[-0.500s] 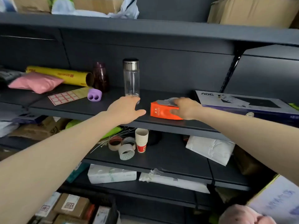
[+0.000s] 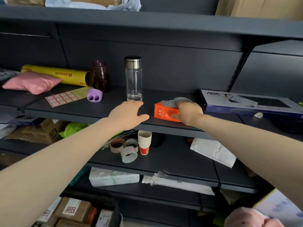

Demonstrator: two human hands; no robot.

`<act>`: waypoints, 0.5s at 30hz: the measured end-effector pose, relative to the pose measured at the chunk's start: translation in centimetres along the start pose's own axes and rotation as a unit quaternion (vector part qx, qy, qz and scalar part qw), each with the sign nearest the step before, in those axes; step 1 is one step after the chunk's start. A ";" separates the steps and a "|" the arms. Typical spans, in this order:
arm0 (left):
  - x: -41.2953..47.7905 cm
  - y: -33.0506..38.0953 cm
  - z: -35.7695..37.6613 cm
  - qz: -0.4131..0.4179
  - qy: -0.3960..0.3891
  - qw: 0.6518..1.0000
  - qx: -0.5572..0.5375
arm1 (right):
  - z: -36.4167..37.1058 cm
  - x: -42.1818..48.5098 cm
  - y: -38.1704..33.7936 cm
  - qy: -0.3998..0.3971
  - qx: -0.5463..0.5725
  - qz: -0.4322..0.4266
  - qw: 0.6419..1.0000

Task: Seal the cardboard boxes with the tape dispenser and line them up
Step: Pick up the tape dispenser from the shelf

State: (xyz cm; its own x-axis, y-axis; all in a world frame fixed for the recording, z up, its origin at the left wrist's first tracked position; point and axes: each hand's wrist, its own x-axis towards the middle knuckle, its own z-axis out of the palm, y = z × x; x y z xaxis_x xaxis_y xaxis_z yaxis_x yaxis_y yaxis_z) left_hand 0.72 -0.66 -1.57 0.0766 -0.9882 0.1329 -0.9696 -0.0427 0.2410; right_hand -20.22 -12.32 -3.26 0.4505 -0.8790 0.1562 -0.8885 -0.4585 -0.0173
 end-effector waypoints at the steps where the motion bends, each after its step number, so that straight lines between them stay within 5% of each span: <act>1: -0.1 0.1 -0.1 0.001 0.000 1.000 -0.004 | -0.1 -0.2 -0.1 0.000 -0.009 0.005 1.000; 15: -2.8 3.2 -4.4 0.046 0.032 0.998 -0.021 | -6.4 -9.4 1.7 0.127 0.035 0.062 0.989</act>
State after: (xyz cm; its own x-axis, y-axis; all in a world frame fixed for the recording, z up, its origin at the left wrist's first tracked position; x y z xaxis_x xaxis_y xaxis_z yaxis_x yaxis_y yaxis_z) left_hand -1.62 2.64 3.03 0.0036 -0.9762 0.2168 -0.9627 0.0553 0.2648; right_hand -26.51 -4.03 1.61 0.2935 -0.8722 0.3913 -0.9235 -0.3644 -0.1196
